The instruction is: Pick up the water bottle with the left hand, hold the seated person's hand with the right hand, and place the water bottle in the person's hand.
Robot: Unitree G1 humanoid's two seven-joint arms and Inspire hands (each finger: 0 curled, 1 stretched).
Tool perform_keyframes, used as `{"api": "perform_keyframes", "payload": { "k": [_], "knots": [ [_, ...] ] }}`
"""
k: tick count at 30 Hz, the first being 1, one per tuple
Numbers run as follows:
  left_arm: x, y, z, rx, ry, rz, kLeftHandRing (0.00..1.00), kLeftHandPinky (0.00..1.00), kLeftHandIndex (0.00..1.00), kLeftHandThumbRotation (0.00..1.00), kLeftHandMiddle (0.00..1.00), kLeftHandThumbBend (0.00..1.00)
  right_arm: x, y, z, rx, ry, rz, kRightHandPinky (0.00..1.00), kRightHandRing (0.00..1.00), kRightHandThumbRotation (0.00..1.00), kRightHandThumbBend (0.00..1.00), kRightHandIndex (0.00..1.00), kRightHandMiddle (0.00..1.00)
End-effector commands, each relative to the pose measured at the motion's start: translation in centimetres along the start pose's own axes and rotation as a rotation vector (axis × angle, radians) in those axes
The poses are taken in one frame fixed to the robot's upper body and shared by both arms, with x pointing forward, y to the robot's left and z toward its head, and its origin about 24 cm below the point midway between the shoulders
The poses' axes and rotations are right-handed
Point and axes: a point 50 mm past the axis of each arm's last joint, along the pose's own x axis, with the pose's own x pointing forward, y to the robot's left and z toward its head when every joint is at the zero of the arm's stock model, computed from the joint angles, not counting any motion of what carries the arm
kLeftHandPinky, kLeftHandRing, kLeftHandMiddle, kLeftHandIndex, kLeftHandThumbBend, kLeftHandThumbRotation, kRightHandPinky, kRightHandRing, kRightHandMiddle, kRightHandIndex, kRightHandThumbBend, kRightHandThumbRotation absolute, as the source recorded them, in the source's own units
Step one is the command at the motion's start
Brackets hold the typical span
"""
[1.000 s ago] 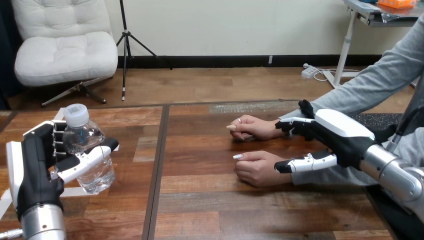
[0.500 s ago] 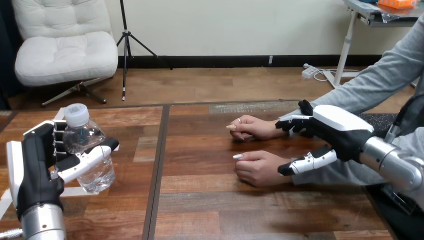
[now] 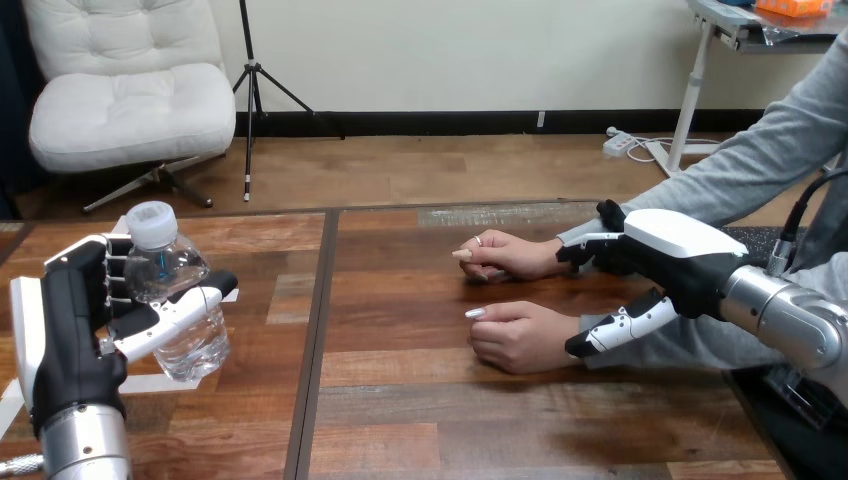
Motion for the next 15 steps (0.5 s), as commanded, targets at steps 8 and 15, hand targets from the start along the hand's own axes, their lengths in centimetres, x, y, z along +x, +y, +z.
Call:
{"api": "perform_keyframes", "payload": {
  "k": [8,15],
  "knots": [
    [0.87,0.04,2.96,-0.016,-0.132,0.014,0.38,0.34,0.43,0.0,0.42,0.76,0.66,-3.77,0.54,-0.084,0.005,-0.035,0.74,0.84,0.46,1.0,0.85,0.85],
    [0.84,0.05,3.03,-0.023,-0.137,0.011,0.38,0.34,0.43,0.0,0.42,0.75,0.76,-3.7,0.34,-0.092,0.026,-0.007,0.74,0.83,0.44,1.0,0.86,0.85]
  ]
}}
